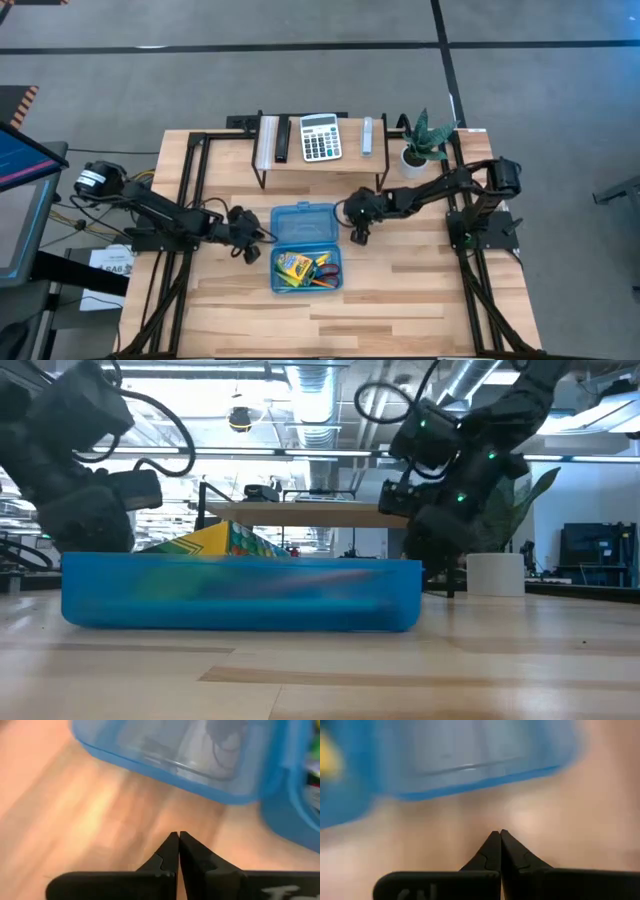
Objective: Pack school essentials
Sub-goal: Close the supply box
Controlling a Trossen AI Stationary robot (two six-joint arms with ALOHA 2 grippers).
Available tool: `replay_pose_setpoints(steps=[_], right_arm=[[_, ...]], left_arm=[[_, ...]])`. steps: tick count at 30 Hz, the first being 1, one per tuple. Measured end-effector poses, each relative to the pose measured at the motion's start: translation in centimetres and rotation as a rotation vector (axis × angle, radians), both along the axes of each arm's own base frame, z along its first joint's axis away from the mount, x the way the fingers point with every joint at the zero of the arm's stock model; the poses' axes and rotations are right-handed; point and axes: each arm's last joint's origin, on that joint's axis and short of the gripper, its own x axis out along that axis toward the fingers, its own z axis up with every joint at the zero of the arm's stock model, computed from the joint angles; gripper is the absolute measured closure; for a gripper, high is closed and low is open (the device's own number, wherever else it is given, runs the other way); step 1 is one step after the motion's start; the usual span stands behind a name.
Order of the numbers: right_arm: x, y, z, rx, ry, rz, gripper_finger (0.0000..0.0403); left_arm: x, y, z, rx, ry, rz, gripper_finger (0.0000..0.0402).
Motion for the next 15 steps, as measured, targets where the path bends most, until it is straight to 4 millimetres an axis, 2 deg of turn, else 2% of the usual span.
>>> replay_pose_setpoints(steps=[4,8,15], right_arm=[[0.0,-1.6,0.1,-0.019,-0.017,-0.040,0.0394],[0.5,-2.8,-0.8,-0.008,-0.038,-0.066,0.0394],[1.5,-3.1,-2.8,-0.002,-0.078,-0.055,0.0394]], left_arm=[[0.2,0.9,-0.1,0.041,0.009,0.021,0.0401],[0.4,1.7,-0.1,0.081,0.013,0.027,0.0401],[0.6,2.6,-0.3,0.108,0.019,0.068,0.0401]])
